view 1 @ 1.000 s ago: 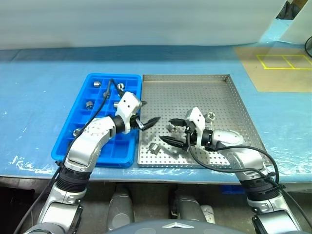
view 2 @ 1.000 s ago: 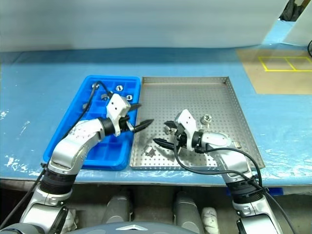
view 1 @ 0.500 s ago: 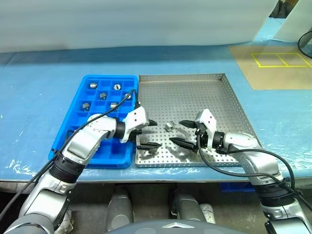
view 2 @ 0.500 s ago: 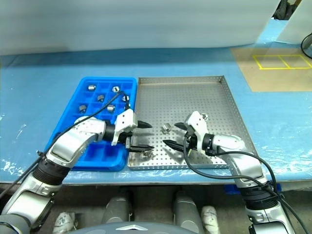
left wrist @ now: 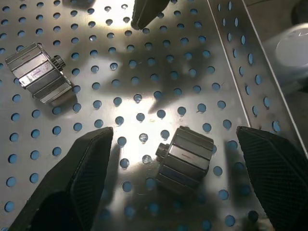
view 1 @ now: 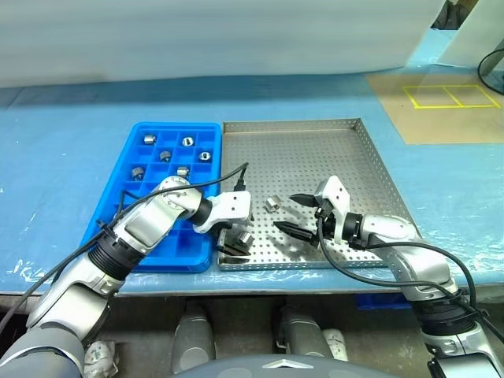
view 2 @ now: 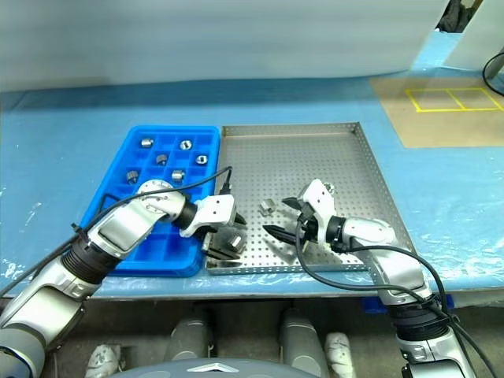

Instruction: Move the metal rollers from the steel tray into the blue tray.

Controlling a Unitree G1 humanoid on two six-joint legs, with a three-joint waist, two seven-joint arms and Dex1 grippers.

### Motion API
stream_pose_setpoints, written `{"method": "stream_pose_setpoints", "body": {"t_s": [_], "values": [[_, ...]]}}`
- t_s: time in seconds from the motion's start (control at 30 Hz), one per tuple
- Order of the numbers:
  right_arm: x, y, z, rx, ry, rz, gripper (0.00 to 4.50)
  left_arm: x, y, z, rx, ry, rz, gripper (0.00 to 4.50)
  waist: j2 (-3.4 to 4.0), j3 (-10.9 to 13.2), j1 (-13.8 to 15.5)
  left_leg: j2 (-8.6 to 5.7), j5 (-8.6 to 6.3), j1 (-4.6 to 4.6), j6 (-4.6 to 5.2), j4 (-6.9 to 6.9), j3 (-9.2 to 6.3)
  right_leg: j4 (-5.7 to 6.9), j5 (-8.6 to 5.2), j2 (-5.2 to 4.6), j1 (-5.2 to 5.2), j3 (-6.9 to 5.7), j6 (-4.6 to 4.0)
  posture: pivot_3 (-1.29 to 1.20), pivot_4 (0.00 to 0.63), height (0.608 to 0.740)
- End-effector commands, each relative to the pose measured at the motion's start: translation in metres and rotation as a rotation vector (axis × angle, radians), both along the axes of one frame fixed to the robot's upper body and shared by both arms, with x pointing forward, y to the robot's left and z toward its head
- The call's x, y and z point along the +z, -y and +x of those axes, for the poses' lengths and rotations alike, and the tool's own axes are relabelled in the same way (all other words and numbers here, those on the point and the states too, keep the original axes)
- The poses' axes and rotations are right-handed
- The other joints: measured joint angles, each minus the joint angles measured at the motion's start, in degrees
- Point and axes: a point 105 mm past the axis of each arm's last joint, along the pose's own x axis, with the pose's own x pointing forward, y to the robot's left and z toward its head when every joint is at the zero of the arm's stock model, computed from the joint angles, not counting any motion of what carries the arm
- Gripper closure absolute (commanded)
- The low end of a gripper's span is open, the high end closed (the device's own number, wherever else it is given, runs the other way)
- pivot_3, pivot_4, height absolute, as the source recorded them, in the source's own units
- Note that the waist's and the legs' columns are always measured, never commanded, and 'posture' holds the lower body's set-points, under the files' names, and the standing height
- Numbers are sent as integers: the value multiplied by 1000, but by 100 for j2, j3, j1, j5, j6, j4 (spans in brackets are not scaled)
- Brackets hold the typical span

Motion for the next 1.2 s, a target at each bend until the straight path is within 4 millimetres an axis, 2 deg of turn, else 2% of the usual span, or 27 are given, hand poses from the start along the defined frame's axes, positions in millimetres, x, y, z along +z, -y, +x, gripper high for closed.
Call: {"method": "stream_pose_setpoints", "body": {"t_s": [0.03,0.1,0.23,0.3,0.43,0.53,0.67,0.73,0.97,1.07,1.2], "values": [[11,-7,-5,29,38,26,0,-8,-3,4,-22,44,81,571,0,0,-29,0,0,7,0,0,0,-1,0,0,7,0,0,-189,150,740],[11,-7,-5,27,40,26,0,-10,-3,4,-49,55,117,1077,1,0,-48,0,-1,19,0,-1,0,-2,-1,0,20,0,0,-190,150,740],[12,-6,-2,17,51,25,0,-12,1,-5,-141,43,151,2625,2,0,-53,1,-1,28,0,-2,0,-3,-1,0,28,0,0,-194,150,740],[13,-6,-1,13,55,27,0,-13,1,-6,-160,39,172,3193,2,0,-50,1,-1,27,0,-2,0,-5,-1,0,28,0,0,-194,150,740],[12,-7,-1,10,54,27,0,-9,7,1,-152,90,146,3184,4,-1,-47,1,-1,27,0,-2,0,-6,-1,0,29,0,-1,-195,150,740],[12,-8,-1,11,51,31,0,11,23,9,-46,88,-28,3184,6,-1,-37,-2,-1,26,1,0,0,-5,-1,-2,32,0,-1,-194,150,740],[9,-9,1,15,50,30,0,30,26,24,158,106,-172,3184,6,-1,-34,-1,-2,18,3,3,-1,-7,-1,-3,31,-2,-1,-154,150,740],[9,-13,3,29,51,34,0,43,23,34,338,113,-286,3184,7,-1,-53,0,-2,19,3,1,-2,-8,-1,-2,29,-4,-1,-154,150,740],[5,-23,8,94,41,38,0,71,-17,42,886,196,-553,3184,8,2,-4,2,-15,6,26,0,-6,-19,-2,-3,26,-15,-3,-30,150,740],[3,-29,10,130,36,36,0,68,-43,41,1135,219,-616,3184,6,3,38,2,-18,-3,30,3,-11,-23,-2,-6,26,-22,-3,8,150,740],[1,-35,13,177,29,32,0,61,-76,28,1425,256,-639,3184,4,5,117,3,-18,-7,32,2,-15,-30,-3,-6,25,-27,-2,79,150,740]]}}
